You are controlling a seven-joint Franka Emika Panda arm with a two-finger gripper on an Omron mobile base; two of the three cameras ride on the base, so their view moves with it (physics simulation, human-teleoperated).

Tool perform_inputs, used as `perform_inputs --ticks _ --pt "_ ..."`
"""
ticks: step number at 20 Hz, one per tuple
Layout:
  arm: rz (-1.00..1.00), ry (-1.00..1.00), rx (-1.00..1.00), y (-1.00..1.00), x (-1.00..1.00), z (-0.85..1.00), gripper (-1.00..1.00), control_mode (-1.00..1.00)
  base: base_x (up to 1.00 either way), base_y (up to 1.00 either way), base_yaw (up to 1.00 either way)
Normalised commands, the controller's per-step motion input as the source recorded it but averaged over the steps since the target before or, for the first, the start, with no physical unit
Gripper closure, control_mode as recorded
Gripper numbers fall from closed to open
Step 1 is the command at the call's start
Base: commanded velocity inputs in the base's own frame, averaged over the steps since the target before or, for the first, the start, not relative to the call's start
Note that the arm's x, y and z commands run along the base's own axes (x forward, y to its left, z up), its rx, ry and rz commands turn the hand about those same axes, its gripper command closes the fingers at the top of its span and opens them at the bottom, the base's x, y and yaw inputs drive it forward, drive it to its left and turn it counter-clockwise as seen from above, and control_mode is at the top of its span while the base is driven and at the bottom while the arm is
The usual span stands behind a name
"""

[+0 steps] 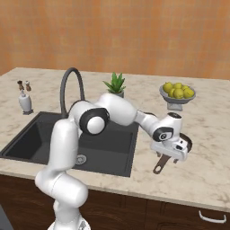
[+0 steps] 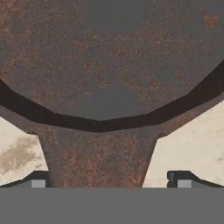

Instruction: Pick the pan and sponge and place them into the sink. Then turn on the water.

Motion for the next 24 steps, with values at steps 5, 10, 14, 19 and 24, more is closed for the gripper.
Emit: perform_inputs --ticks 5,10,14,19,24 --pt "0.0 0.0 0.0 -0.01 0.19 -0.12 1.0 -1.0 0.0 0.0 0.0" --pt "0.03 0.0 0.0 0.04 -0.02 0.01 1.0 -1.0 0.0 0.0 0.0" --pt "0.14 -0.03 0.0 0.09 -0.23 0.4 1.0 -1.0 0.0 0.0 0.0" --pt "0.25 -0.13 -0.06 0.58 -0.2 0.53 1.0 -1.0 0.0 0.0 0.0" --pt "0.54 0.0 -0.17 0.98 -0.01 0.19 1.0 -1.0 0.0 0.0 0.0"
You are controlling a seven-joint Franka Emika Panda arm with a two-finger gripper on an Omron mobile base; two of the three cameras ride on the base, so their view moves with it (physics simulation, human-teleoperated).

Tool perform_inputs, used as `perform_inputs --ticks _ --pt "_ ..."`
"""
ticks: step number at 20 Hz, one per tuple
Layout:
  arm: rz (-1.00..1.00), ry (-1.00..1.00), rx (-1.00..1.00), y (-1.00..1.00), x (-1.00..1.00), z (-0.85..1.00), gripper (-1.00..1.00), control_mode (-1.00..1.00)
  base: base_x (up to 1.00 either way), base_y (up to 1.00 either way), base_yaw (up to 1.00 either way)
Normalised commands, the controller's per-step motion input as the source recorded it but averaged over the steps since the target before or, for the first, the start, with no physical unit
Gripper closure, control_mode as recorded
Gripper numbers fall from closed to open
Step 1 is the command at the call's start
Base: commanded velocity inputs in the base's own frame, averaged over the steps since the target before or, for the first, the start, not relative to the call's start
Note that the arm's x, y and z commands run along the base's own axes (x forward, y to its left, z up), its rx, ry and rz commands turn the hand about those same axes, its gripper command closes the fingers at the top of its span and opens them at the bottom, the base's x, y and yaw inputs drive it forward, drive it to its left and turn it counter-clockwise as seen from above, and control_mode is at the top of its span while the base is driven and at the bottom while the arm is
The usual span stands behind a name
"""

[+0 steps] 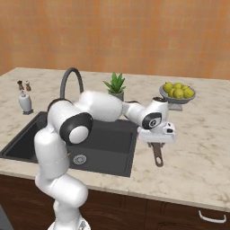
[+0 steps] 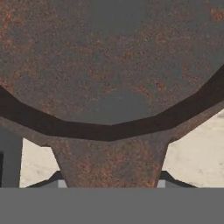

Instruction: Pick the pan and sponge and place them into the sink. Then turn on the water.

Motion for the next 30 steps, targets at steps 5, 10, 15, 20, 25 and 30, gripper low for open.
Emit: perform_inputs --ticks 5,10,15,20,25,30 --pt "0.78 0.0 -0.18 0.82 -0.05 0.0 1.0 -1.0 0.0 0.0 0.0" --pt "0.74 0.0 -0.08 0.75 -0.06 0.0 1.0 -1.0 0.0 0.0 0.0" --pt "0.35 0.09 0.0 0.37 0.0 0.0 1.0 -1.0 0.0 0.0 0.0" --pt "0.04 0.05 0.0 0.34 0.06 -0.01 1.0 -1.0 0.0 0.0 0.0" --pt "0.2 0.23 0.0 0.82 0.2 -0.01 1.0 -1.0 0.0 0.0 0.0" --pt "0.28 0.07 0.08 0.54 0.19 -0.15 1.0 -1.0 0.0 0.0 0.0"
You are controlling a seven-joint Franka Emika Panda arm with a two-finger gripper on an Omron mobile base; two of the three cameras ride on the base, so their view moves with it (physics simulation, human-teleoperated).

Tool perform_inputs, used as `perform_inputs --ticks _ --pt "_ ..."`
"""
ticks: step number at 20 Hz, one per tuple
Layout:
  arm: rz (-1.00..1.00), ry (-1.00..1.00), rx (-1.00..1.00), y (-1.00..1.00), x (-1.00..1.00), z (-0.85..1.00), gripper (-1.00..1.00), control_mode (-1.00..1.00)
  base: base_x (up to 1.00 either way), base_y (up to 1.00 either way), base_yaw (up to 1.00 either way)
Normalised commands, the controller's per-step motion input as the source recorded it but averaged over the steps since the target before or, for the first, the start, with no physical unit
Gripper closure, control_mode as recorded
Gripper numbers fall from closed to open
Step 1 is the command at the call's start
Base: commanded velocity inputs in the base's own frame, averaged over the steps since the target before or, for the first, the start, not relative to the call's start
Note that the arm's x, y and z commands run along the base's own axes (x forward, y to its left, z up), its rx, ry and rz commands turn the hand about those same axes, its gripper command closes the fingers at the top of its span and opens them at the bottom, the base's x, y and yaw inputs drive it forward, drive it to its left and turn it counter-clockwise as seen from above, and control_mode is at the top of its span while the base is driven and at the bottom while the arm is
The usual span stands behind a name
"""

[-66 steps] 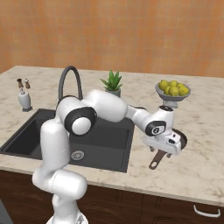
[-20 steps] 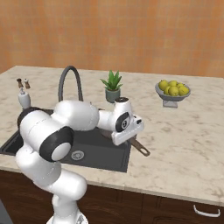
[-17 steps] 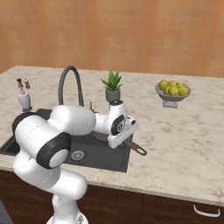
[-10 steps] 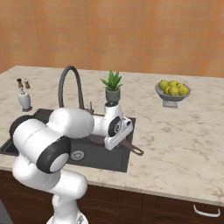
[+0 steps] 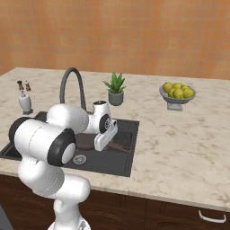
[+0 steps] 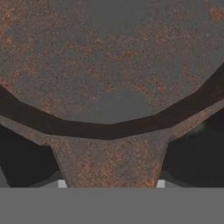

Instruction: Pick the pan and sponge and place them into the sink. Then turn on the water.

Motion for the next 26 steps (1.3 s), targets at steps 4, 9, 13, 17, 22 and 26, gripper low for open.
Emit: perform_inputs --ticks 4,9,13,17,22,26 --pt "0.25 0.01 0.09 0.4 0.04 -0.44 1.0 -1.0 0.0 0.0 0.0" --pt "0.11 0.0 0.01 0.52 0.02 -0.55 1.0 -1.0 0.0 0.0 0.0" --pt "0.02 0.0 0.03 0.21 0.08 -0.47 1.0 -1.0 0.0 0.0 0.0" --pt "0.0 0.0 0.09 0.0 0.24 -0.44 1.0 -1.0 0.0 0.0 0.0" --pt "0.0 0.0 0.06 0.02 0.29 -0.56 1.0 -1.0 0.0 0.0 0.0" --pt "0.0 0.0 0.01 0.13 0.27 -0.64 1.0 -1.0 0.0 0.0 0.0"
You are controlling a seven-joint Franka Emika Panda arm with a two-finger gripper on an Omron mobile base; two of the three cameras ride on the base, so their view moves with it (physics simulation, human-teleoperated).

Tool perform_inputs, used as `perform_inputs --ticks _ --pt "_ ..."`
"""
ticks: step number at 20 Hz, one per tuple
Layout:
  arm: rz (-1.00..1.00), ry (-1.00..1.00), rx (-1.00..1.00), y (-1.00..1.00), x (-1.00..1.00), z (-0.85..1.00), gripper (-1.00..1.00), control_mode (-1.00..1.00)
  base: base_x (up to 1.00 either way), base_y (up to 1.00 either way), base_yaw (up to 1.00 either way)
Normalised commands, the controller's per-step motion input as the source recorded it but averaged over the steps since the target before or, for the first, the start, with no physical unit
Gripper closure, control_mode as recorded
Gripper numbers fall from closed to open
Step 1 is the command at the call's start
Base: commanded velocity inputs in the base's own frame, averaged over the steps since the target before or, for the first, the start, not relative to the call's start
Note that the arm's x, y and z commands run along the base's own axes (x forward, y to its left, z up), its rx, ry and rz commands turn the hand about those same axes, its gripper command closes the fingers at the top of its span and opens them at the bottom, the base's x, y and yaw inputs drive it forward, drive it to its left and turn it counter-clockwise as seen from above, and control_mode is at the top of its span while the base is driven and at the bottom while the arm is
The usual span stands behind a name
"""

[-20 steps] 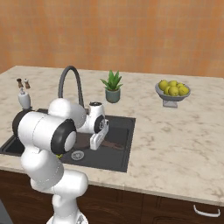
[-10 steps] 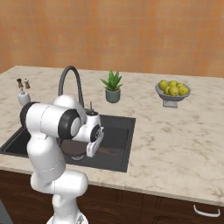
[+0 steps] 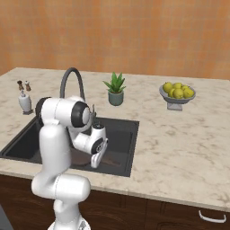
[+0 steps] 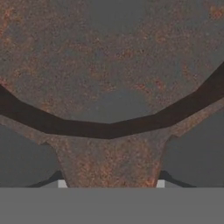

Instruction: Pick the pan and sponge and place them into the sink. Then turn on the water.

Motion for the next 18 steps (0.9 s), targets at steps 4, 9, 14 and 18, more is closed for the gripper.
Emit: perform_inputs --ticks 4,9,14,18 --pt "0.0 0.0 0.0 0.16 0.23 -0.63 1.0 -1.0 0.0 0.0 0.0" --pt "0.0 -0.01 0.0 0.07 0.2 -0.58 1.0 -1.0 0.0 0.0 0.0" --pt "0.0 -0.03 0.0 0.01 0.17 -0.53 1.0 -1.0 0.0 0.0 0.0" --pt "0.0 -0.02 0.0 0.01 0.16 -0.47 1.0 -1.0 0.0 0.0 0.0"
